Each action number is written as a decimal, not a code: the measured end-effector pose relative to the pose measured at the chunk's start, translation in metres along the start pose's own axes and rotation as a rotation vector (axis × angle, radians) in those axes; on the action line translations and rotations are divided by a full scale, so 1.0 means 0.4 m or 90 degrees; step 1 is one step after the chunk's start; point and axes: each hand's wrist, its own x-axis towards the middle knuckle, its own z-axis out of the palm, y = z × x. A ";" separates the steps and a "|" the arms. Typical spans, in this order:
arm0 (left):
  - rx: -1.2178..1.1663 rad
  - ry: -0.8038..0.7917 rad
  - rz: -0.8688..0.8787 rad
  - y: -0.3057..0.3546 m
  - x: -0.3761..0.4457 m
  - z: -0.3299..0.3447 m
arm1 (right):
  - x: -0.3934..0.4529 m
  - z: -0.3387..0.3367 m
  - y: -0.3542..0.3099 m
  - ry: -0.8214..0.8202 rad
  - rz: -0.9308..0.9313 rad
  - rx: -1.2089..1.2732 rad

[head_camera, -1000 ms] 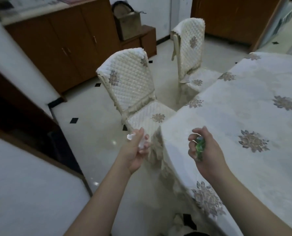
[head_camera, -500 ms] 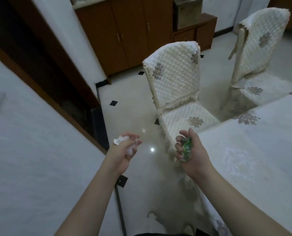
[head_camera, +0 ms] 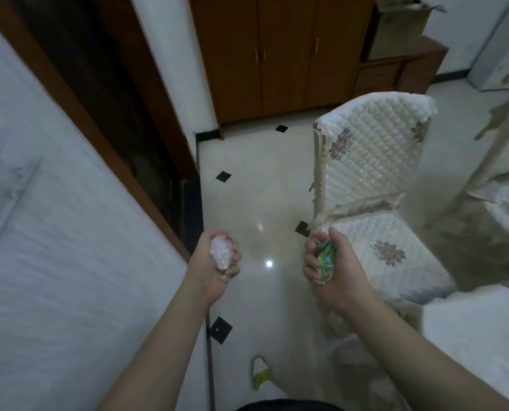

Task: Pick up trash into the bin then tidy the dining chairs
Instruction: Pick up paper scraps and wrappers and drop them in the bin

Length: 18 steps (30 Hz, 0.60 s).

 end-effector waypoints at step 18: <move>0.003 -0.084 -0.004 0.310 0.496 0.135 | 0.521 0.235 -0.186 0.004 -0.054 -0.030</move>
